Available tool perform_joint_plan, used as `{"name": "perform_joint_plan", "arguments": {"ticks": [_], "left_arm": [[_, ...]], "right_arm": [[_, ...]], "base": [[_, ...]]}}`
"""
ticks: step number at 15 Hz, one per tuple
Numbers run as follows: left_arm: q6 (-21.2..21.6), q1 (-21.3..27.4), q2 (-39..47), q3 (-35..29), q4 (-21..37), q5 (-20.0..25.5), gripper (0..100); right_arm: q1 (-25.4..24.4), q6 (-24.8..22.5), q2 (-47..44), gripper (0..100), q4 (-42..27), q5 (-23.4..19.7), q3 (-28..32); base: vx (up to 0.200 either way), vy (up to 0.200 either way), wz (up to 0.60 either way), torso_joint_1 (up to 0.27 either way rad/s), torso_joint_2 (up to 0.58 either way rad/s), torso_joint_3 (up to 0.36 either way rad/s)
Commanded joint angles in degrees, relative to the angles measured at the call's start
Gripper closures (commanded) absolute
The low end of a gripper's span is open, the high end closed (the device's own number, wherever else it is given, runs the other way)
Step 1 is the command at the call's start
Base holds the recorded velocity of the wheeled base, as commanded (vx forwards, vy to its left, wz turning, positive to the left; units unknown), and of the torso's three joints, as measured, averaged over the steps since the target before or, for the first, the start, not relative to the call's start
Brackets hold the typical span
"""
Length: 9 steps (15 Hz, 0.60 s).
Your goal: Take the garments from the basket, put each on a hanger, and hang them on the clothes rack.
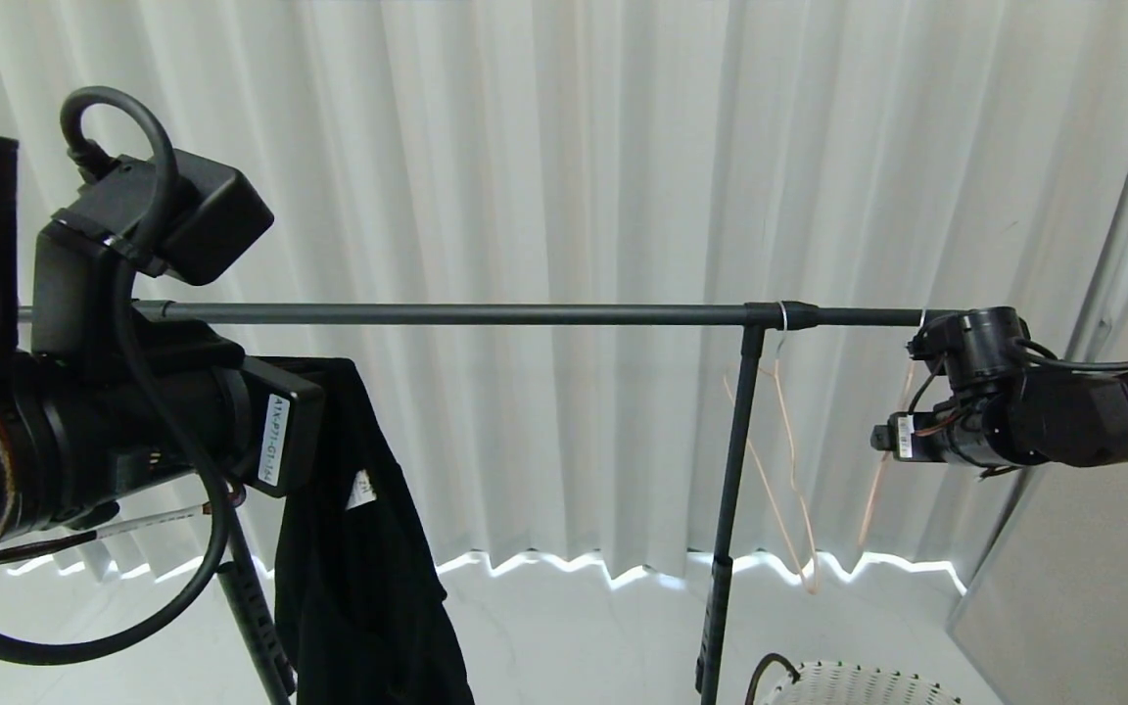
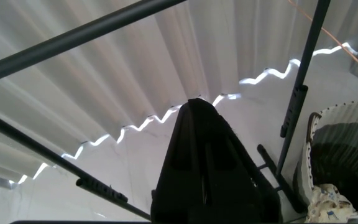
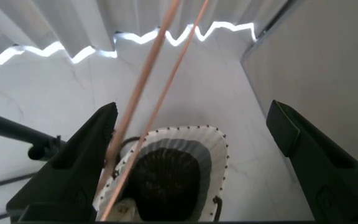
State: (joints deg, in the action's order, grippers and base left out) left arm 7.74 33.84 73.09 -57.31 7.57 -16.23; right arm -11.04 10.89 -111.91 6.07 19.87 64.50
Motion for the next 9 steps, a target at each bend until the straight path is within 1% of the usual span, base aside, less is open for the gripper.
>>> {"name": "perform_joint_plan", "arguments": {"ticks": [1,9], "left_arm": [[0.0,0.0,0.1,0.0,0.0,0.0,100],[0.1,0.0,0.2,-0.1,0.0,0.0,100]], "right_arm": [[0.2,0.0,0.8,0,-0.3,0.1,0.0],[0.7,0.5,1.0,0,-0.4,-0.6,0.1]], "base": [[0.0,0.0,0.0,0.0,0.0,0.0],[0.0,0.0,0.0,0.0,0.0,0.0]]}}
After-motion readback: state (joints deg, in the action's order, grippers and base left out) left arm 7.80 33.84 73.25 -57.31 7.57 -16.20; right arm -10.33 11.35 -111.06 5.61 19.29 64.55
